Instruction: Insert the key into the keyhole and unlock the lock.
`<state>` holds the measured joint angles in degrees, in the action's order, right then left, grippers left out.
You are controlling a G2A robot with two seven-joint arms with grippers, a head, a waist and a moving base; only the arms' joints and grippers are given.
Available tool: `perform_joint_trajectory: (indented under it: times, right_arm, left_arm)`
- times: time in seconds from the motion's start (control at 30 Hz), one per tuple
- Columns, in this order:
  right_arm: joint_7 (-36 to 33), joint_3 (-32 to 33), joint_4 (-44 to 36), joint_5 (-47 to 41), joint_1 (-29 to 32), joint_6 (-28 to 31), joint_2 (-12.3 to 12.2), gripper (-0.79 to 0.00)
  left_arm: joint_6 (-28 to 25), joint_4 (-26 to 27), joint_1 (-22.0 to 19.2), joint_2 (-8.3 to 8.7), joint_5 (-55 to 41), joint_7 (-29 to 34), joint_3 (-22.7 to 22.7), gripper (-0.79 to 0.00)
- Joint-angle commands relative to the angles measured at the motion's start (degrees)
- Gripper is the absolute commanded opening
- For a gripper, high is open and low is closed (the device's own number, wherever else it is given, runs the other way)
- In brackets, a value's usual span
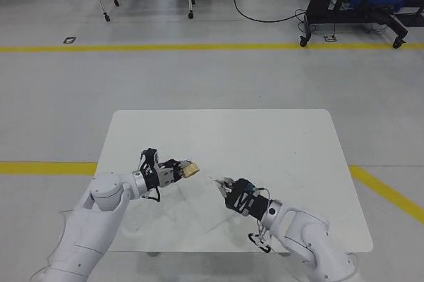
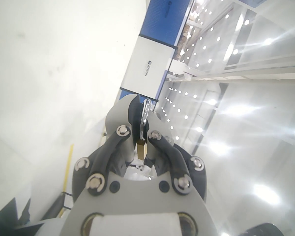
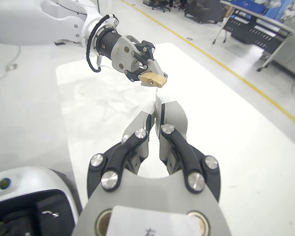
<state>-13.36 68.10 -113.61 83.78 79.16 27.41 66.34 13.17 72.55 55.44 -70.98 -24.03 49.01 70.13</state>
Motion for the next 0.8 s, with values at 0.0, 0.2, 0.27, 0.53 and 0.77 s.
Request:
perform_joint_trajectory:
  times: [0.0, 0.2, 0.27, 0.53, 0.77]
  right_arm:
    - [1.0, -0.6, -1.7, 7.7, 1.4, -1.8, -0.2, -0.785]
    - [-3.2, -5.6, -6.0, 34.0, 4.5, -10.8, -0.5, -0.785]
    - [-2.6, -7.7, -5.9, 39.7, 4.9, -12.9, -0.4, -0.785]
    - [-1.3, -11.8, -4.8, 49.0, 4.4, -12.4, -0.1, -0.785]
    - [-2.9, -14.2, -3.7, 54.9, 3.2, -9.6, 0.2, -0.785]
  left_arm:
    - [1.3, 2.3, 0.5, 0.22, 2.3, -1.2, -0.2, -0.785]
    - [6.3, 7.4, 2.1, 0.63, 4.6, -2.4, -0.8, -0.785]
    - [8.4, 8.7, 2.7, 0.72, 4.4, -2.9, -0.9, -0.785]
    - [14.6, 10.6, 3.3, 0.83, 1.4, -4.7, -0.6, -0.785]
    - [16.0, 12.7, 3.8, 1.01, 1.8, -7.0, -0.8, -0.785]
